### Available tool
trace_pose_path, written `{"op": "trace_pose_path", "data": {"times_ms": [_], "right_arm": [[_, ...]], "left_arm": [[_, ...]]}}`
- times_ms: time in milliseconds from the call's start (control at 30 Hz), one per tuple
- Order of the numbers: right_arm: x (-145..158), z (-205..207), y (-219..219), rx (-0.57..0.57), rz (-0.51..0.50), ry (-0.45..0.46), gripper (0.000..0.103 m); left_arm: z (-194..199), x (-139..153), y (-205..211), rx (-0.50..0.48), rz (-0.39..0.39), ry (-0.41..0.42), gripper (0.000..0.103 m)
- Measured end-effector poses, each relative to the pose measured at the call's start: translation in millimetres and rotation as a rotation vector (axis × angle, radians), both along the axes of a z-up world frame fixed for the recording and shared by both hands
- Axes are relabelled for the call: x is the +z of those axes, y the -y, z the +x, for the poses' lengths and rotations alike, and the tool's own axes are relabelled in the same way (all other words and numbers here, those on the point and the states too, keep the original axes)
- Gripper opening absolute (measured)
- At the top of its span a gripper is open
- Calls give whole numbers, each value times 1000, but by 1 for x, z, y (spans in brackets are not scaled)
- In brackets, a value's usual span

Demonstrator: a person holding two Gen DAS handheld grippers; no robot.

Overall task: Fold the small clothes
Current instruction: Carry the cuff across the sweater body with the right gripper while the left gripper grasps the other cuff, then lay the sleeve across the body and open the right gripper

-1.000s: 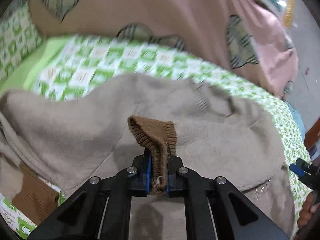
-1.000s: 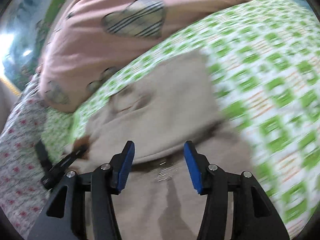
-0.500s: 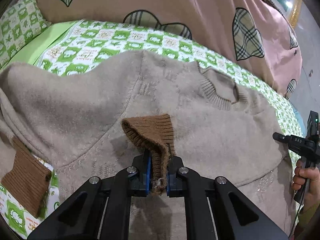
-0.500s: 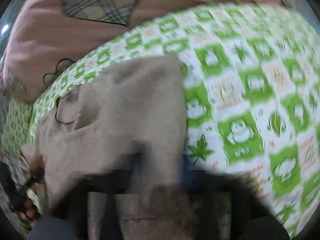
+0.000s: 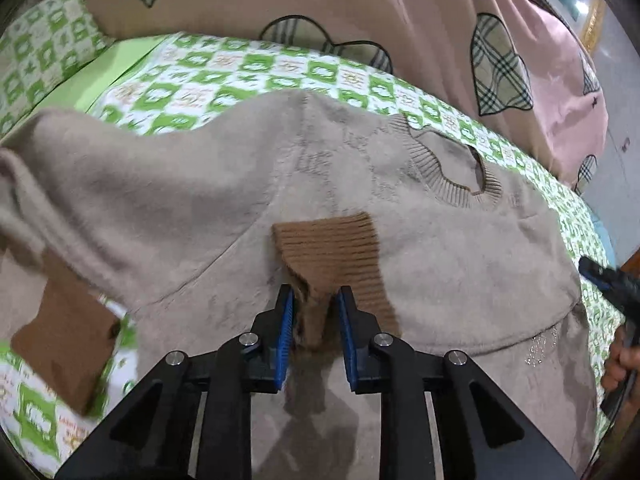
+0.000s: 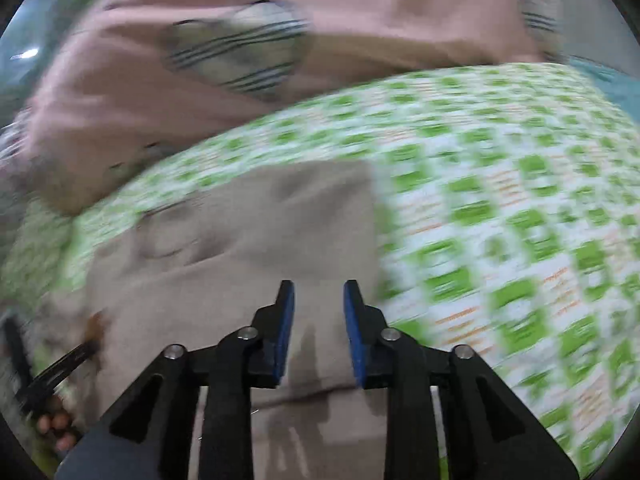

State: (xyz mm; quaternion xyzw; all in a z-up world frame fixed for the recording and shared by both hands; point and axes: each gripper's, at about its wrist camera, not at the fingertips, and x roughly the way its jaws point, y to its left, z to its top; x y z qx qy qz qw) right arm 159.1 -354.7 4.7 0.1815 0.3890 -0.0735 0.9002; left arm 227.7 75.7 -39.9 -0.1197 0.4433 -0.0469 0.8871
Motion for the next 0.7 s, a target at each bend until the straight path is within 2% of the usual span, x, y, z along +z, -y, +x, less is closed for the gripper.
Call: {"op": "trace_pose_path", "data": {"times_ms": [33,100,133,167,200,233,300,400,500,567,667,700], "right_arm": [[-8,1,-7,46,36,-21,40],[-28,2,-14,32,17,-106,43],[-35,0,-14,19,14,-126,43],[-36,-5,-13,9,33,-109,43],[-32,-11,-13,-5,52,-93,43],[-29,-15,-13,-10,63,-92,43],[-20,-26,-17,-1,83,-76,43],[-8,-41,-35,32,82,-55,44],[-11,-53,-57,68,97,-63,44],[-16,-51,-71,90,110,-84,44],[-25,-55,-90,123,135,-114,44],[-26,-56,-94,129,140,-120,44]], "left_arm": [[-4,0,-3,10,-4,-4,22],[-16,3,-10,31,-14,-10,23],[-24,5,-14,40,-20,-13,29],[-33,8,-20,51,-29,-14,33],[-44,12,-29,70,-42,-6,41],[-56,17,-41,96,-54,11,51],[-81,28,-69,185,-64,40,63],[-105,37,-115,334,-69,56,63],[-107,34,-148,415,-63,33,63],[-100,29,-162,433,-81,15,62],[-79,16,-168,401,-97,-28,61],[-72,8,-170,393,-94,-50,49]]}}
